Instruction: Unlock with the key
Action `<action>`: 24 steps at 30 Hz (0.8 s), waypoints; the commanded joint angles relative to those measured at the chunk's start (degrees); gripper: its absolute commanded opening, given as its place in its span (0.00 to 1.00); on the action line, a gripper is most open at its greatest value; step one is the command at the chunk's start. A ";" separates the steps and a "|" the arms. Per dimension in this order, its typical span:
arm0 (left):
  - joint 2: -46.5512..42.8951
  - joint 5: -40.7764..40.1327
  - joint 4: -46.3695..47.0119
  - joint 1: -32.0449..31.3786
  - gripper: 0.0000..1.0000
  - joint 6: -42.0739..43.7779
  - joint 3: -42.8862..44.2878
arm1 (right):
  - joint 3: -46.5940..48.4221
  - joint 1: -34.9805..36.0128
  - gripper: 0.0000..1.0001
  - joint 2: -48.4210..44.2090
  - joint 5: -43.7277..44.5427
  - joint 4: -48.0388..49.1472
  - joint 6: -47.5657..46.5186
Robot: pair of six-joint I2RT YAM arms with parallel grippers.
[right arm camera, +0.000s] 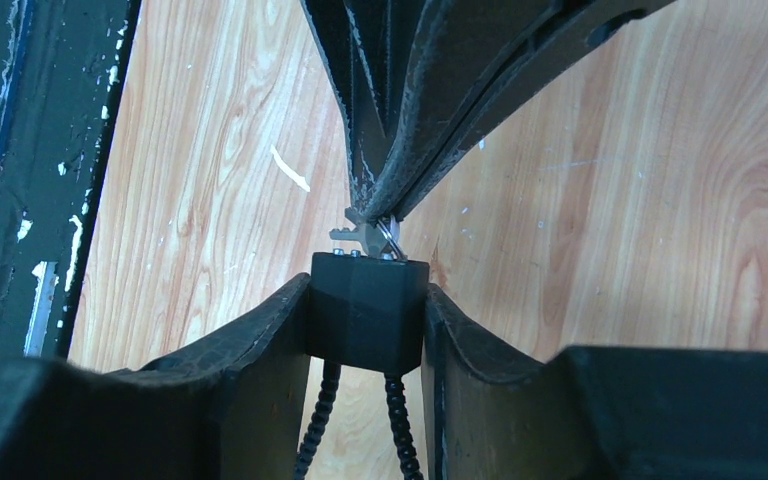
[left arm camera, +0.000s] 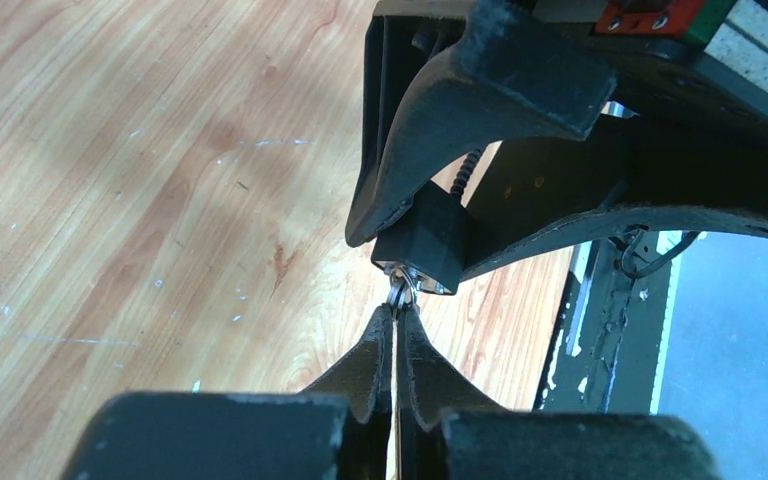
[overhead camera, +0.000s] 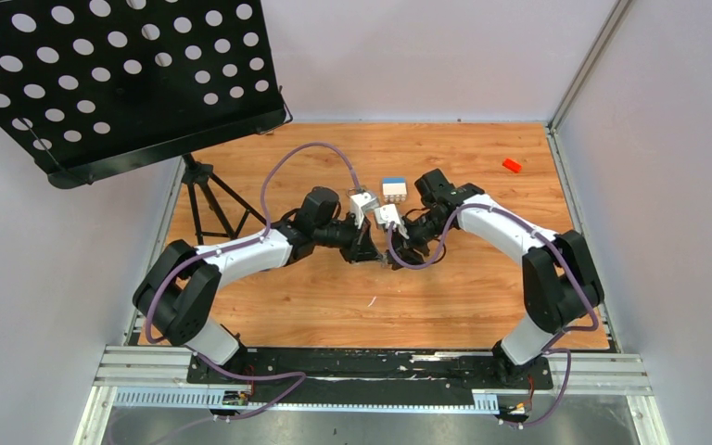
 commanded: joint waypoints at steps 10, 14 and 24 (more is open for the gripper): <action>-5.91 -6.99 11.65 -8.48 0.00 31.13 -0.73 | 4.88 -1.18 0.00 10.19 -13.79 -10.04 14.84; -6.37 -11.64 10.11 -8.41 0.20 28.45 -0.19 | 3.83 -1.14 0.00 9.05 -10.41 -8.04 15.62; -9.15 -6.37 9.39 -3.74 0.63 20.31 -0.18 | 1.07 -1.14 0.00 4.03 -4.91 -4.99 16.40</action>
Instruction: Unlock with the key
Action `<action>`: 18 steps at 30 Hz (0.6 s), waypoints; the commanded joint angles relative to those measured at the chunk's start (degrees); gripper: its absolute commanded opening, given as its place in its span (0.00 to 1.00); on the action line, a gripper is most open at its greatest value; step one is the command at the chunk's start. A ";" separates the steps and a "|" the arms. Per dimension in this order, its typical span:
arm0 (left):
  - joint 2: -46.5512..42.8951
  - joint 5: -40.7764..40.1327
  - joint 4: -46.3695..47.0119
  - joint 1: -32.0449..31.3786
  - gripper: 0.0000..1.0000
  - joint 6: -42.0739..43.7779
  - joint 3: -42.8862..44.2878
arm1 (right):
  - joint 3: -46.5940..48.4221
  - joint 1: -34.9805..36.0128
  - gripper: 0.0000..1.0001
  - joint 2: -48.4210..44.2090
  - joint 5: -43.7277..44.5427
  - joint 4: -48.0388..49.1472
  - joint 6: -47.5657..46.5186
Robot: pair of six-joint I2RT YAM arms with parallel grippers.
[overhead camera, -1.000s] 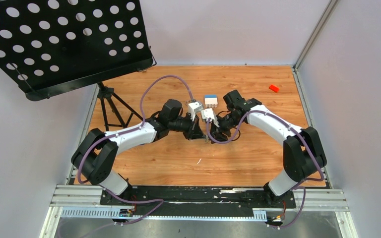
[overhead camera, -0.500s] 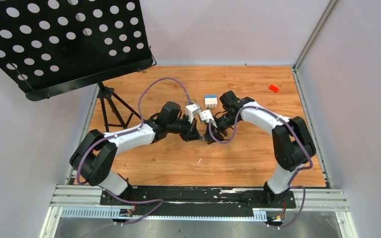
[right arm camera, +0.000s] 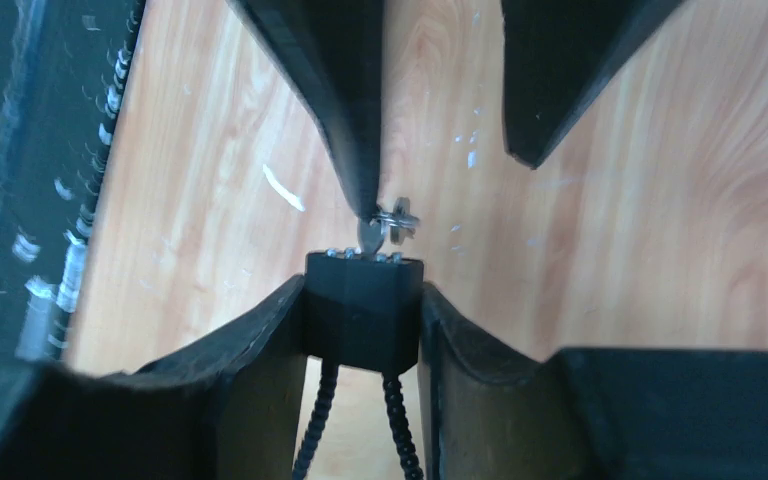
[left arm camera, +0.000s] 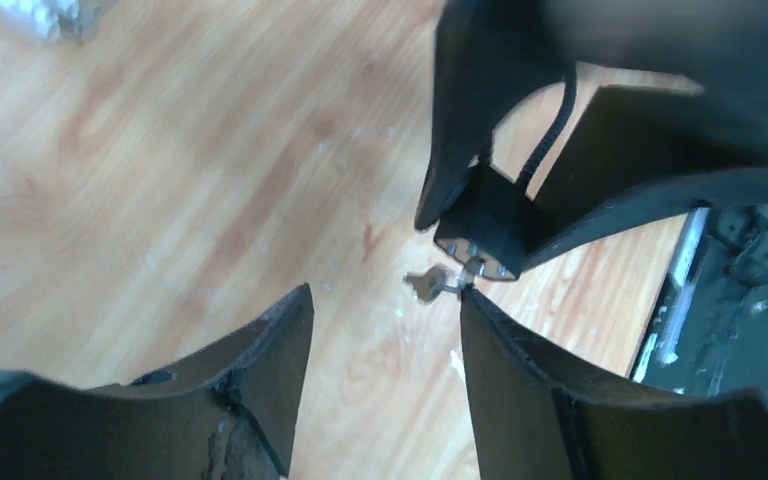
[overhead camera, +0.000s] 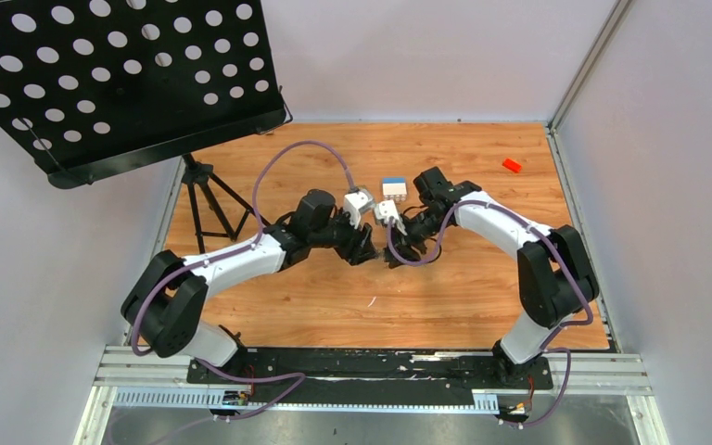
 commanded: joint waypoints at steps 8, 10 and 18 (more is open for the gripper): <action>-3.17 21.10 17.72 -0.62 0.69 10.48 1.97 | -0.28 -0.64 0.00 0.40 -3.52 -6.77 17.33; -2.62 22.07 18.47 -0.58 0.69 10.11 1.79 | -0.44 -0.74 0.00 0.03 -3.72 -6.83 17.13; -3.39 20.82 19.15 0.62 0.68 12.09 -1.87 | -1.61 -1.46 0.00 -1.98 -2.61 -4.94 17.74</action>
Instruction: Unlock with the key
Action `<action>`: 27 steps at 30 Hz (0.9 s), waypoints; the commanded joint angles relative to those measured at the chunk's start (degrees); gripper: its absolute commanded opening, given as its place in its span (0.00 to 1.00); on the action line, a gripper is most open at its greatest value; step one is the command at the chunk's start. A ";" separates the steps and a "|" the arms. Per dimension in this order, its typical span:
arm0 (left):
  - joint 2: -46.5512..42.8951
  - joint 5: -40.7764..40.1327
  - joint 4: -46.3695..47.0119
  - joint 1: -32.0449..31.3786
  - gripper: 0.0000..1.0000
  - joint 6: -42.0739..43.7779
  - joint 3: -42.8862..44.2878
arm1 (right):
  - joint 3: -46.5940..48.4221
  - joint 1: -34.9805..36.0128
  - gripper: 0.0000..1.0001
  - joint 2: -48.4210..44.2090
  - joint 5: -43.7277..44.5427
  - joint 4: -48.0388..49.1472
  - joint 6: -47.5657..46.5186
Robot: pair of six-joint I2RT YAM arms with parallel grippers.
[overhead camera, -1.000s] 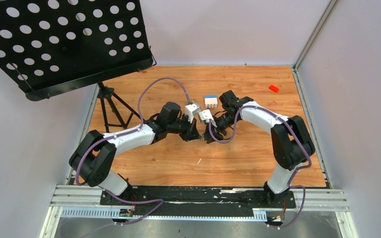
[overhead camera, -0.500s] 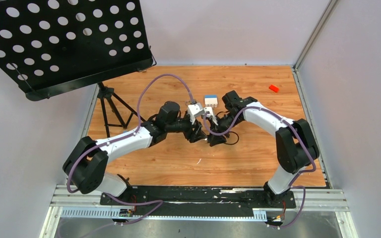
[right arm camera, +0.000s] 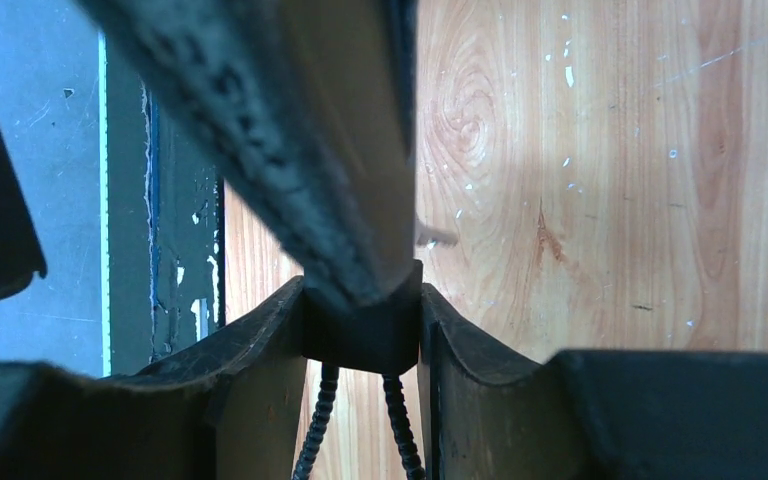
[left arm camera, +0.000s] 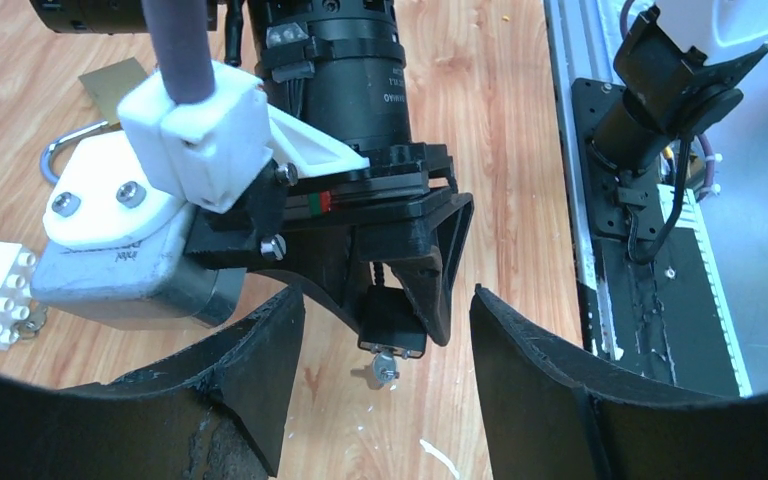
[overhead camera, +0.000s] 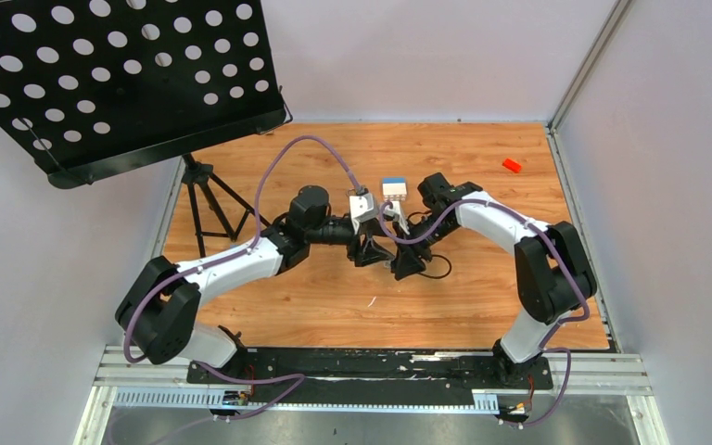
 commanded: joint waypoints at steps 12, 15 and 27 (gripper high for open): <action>-5.87 -4.78 15.06 3.26 0.69 0.45 -12.30 | -4.82 -0.62 0.00 -11.12 5.03 9.65 4.90; -4.51 -2.73 15.65 3.29 0.68 -4.18 -10.81 | -6.49 -0.46 0.00 -13.53 6.82 12.49 5.57; 8.86 7.45 12.90 3.28 0.57 -22.58 1.02 | -8.40 0.25 0.00 -16.27 8.58 15.56 5.85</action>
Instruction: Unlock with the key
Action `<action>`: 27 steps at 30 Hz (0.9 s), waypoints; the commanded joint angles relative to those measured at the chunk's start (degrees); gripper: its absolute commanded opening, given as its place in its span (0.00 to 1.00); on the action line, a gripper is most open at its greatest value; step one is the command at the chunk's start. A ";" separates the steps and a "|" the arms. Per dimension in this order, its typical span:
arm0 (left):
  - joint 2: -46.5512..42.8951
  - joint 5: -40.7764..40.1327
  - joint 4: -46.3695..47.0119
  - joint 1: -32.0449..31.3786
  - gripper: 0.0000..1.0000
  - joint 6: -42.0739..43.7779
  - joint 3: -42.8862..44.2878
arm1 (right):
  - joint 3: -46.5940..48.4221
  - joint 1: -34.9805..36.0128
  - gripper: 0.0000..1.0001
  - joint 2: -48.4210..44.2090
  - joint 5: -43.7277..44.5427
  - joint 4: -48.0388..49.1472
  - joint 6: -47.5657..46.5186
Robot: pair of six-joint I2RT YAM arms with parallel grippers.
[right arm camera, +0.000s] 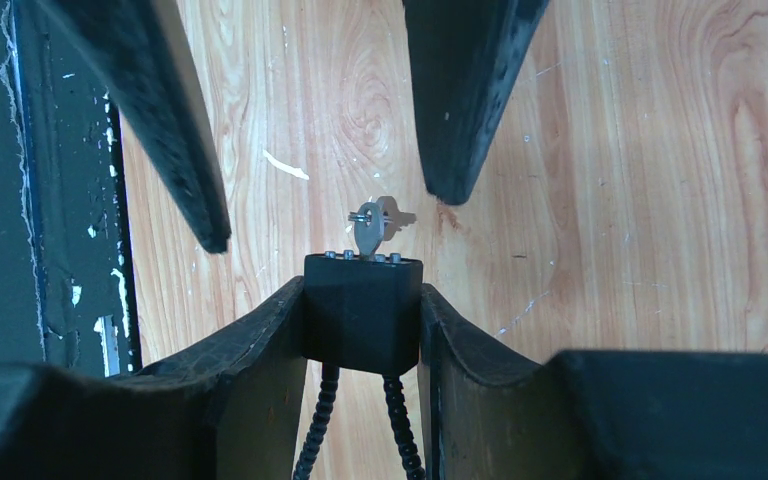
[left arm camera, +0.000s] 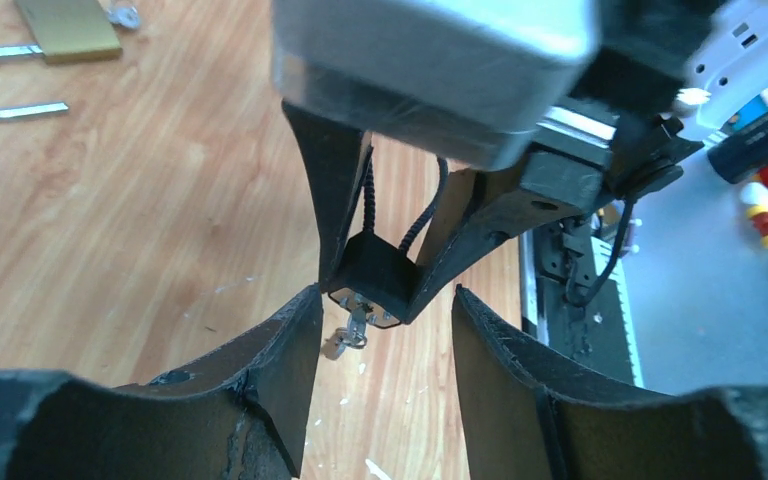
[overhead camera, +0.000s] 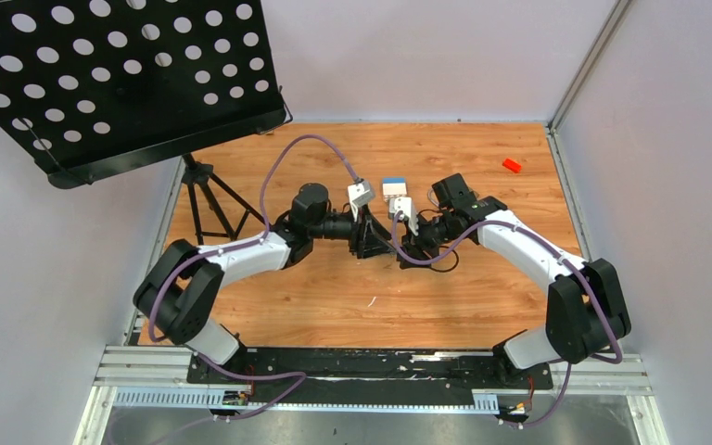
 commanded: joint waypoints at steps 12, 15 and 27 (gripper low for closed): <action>7.58 5.86 1.36 0.23 0.47 -8.52 4.58 | 0.10 0.39 0.00 -1.81 -1.08 2.09 0.11; 7.91 6.17 0.83 0.25 0.45 -7.54 4.37 | 0.28 0.36 0.00 -1.53 -1.22 1.81 0.06; 8.18 6.23 -1.78 0.22 0.29 -3.11 3.74 | 0.78 0.37 0.00 -0.46 -1.56 1.14 0.03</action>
